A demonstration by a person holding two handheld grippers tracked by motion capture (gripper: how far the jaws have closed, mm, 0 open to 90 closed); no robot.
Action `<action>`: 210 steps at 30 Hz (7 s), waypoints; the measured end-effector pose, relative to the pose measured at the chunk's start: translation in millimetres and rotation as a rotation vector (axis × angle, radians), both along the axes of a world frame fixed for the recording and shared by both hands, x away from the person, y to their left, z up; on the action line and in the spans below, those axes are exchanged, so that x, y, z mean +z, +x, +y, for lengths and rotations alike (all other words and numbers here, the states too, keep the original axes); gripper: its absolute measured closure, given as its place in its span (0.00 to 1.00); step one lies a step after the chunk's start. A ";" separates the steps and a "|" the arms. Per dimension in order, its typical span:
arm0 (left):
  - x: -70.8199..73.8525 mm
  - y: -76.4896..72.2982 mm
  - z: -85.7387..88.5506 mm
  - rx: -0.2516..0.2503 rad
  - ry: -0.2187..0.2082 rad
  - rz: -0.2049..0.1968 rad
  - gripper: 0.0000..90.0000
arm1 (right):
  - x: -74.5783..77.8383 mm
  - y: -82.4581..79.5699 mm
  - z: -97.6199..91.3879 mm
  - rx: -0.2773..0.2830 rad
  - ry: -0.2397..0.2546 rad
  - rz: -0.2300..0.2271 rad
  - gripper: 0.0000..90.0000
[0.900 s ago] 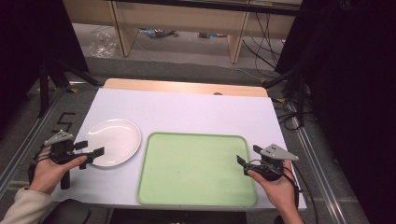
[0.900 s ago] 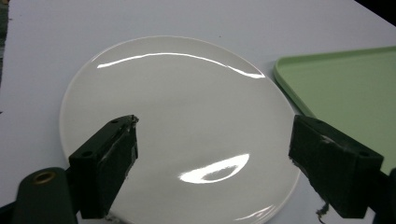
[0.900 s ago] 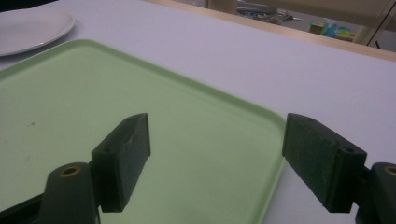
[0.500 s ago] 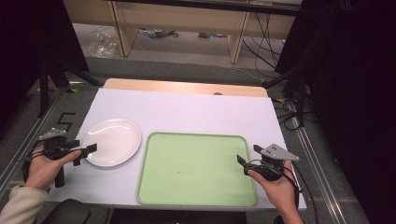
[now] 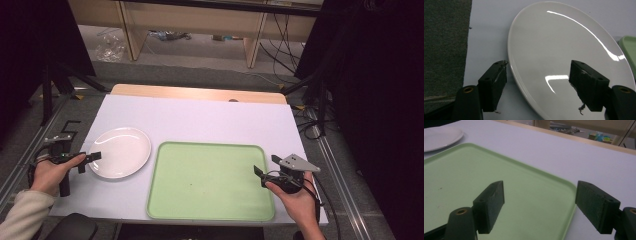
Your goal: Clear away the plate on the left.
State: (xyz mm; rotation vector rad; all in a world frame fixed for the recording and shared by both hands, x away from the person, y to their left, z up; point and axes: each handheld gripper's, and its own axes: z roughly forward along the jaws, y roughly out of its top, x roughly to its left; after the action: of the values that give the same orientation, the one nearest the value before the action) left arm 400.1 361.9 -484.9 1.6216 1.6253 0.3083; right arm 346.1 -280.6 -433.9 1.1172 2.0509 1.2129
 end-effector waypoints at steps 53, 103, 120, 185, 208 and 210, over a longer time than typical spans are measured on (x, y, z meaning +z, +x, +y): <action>-4.2 19.2 25.8 0.038 -0.345 0.205 0.91 | -1.5 1.4 0.6 0.007 0.015 0.019 0.28; 7.5 6.3 37.6 0.058 -0.607 0.070 0.96 | 1.3 -0.1 -1.0 -0.003 0.007 0.014 0.25; 19.7 5.7 28.5 0.043 -0.620 0.079 0.96 | 1.3 0.3 -1.3 -0.008 0.005 -0.001 0.23; 31.2 23.0 -31.4 -0.103 -0.685 0.106 0.96 | -0.6 1.8 0.3 -0.010 0.027 -0.011 0.24; 32.6 28.1 -50.5 -0.133 -0.674 0.141 0.96 | -0.2 1.4 0.3 -0.009 0.028 -0.002 0.24; 32.3 28.3 -51.7 -0.139 -0.673 0.137 0.96 | -0.3 1.4 0.3 -0.009 0.029 -0.001 0.24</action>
State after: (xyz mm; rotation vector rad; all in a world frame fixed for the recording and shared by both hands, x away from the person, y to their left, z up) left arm 428.3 310.2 -452.6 1.2344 1.4826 -0.3968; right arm 347.4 -280.3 -434.2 1.1375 2.0313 1.2419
